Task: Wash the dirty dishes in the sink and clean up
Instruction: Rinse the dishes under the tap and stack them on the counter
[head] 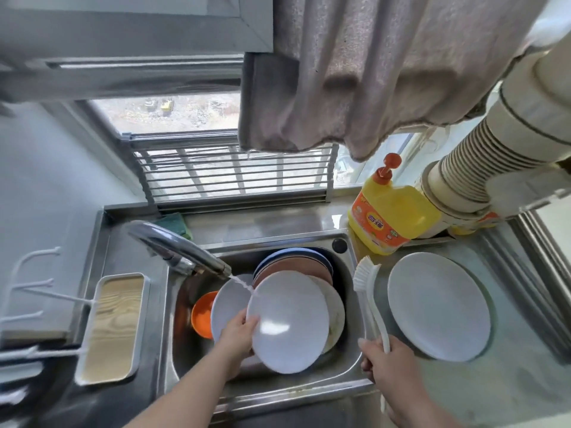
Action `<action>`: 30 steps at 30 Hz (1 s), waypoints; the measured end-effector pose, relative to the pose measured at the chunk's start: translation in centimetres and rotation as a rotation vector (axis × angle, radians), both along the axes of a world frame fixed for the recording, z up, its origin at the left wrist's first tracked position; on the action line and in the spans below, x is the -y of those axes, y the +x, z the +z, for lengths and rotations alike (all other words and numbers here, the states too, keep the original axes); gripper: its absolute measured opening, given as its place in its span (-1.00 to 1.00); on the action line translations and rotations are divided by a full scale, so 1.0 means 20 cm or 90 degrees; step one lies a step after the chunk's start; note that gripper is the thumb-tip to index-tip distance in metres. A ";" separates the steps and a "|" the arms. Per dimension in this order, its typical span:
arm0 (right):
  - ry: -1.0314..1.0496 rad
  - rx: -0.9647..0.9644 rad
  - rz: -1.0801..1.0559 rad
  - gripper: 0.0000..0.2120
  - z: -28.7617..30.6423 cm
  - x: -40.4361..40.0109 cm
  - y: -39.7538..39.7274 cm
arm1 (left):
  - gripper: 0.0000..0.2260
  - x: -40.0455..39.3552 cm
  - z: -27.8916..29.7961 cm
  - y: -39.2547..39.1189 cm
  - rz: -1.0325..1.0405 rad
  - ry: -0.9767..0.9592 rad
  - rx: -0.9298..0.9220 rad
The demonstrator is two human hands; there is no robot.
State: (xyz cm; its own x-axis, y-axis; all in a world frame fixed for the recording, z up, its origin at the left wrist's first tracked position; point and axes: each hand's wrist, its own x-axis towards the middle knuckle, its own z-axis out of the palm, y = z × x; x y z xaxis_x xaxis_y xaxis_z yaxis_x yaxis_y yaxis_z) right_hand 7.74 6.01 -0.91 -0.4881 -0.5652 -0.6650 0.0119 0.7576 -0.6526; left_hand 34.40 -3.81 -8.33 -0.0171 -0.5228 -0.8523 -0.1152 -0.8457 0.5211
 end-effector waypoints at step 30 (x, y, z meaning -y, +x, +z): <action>-0.092 -0.362 0.268 -0.80 0.37 0.26 0.63 | -0.18 -0.04 0.62 0.06 0.067 0.050 -0.305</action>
